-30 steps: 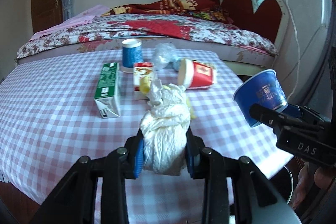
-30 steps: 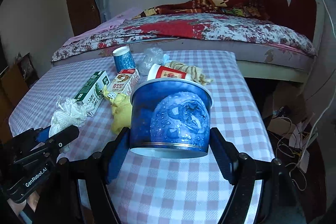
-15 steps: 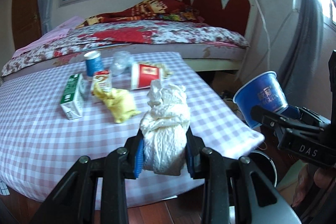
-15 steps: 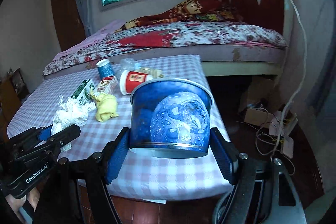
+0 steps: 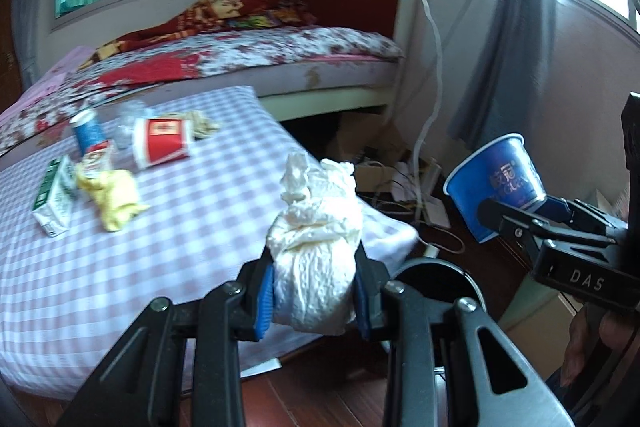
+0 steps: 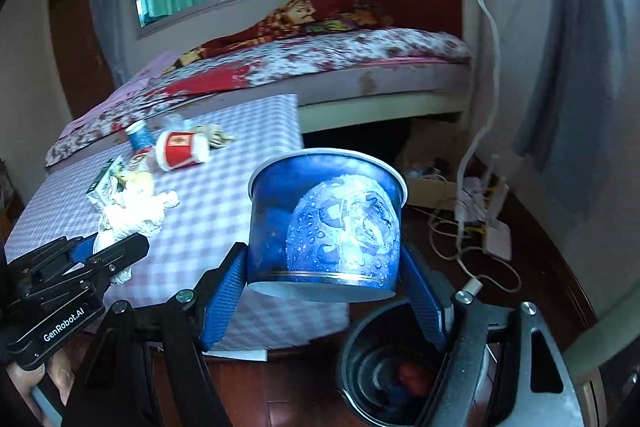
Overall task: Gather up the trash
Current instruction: 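Carry the white tissue and blue cup over the trash bin with both tools, then open both tools to drop the tissue and cup into the bin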
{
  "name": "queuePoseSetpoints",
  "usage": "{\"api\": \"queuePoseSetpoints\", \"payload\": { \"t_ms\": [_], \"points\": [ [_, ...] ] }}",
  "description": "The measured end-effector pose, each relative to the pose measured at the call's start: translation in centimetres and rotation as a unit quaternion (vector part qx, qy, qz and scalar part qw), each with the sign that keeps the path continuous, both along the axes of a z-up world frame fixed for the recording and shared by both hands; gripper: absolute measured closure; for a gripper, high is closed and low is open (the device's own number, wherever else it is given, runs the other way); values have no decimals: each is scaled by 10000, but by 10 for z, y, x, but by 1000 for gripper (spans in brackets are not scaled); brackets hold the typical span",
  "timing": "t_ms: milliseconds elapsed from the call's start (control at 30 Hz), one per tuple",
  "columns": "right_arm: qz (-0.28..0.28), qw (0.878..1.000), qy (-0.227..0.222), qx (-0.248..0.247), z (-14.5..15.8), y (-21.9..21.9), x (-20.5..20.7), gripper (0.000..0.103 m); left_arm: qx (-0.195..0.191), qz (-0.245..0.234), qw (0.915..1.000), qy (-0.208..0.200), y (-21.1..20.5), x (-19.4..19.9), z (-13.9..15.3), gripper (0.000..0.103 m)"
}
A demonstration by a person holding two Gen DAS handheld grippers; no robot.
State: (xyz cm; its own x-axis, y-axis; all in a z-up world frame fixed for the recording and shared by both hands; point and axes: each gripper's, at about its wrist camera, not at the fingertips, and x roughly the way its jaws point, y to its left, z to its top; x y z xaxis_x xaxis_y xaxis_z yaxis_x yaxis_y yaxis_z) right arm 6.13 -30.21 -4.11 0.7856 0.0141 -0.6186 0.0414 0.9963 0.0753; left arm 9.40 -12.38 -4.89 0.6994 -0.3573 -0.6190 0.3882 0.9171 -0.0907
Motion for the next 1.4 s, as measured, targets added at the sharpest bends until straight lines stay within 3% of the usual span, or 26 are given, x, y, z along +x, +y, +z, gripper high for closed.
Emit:
{"api": "queuePoseSetpoints", "payload": {
  "t_ms": [367, 567, 933, 1300, 1367, 1400],
  "points": [
    [-644, 9975, 293, 43, -23, -62, -43, 27, 80, -691, 9972, 259, -64, -22, -21, 70],
    [-815, 9941, 604, 390, -47, -97, -60, 27, 187, -995, 9935, 521, -91, -32, -45, 70],
    [-885, 9866, 1163, 723, -99, -127, -59, 27, 307, -1316, 9830, 1244, -130, -26, -96, 70],
    [-897, 9785, 1571, 987, -137, -135, -32, 26, 215, -1390, 9751, 1717, -145, -5, -122, 69],
    [-884, 9773, 1574, 1111, -140, -138, -28, 26, 125, -1481, 9714, 1851, -145, -4, -126, 61],
    [-821, 9760, 1566, 1274, -141, -139, -26, 26, 64, -1509, 9697, 1922, -145, -2, -129, 41]
  ]
}}
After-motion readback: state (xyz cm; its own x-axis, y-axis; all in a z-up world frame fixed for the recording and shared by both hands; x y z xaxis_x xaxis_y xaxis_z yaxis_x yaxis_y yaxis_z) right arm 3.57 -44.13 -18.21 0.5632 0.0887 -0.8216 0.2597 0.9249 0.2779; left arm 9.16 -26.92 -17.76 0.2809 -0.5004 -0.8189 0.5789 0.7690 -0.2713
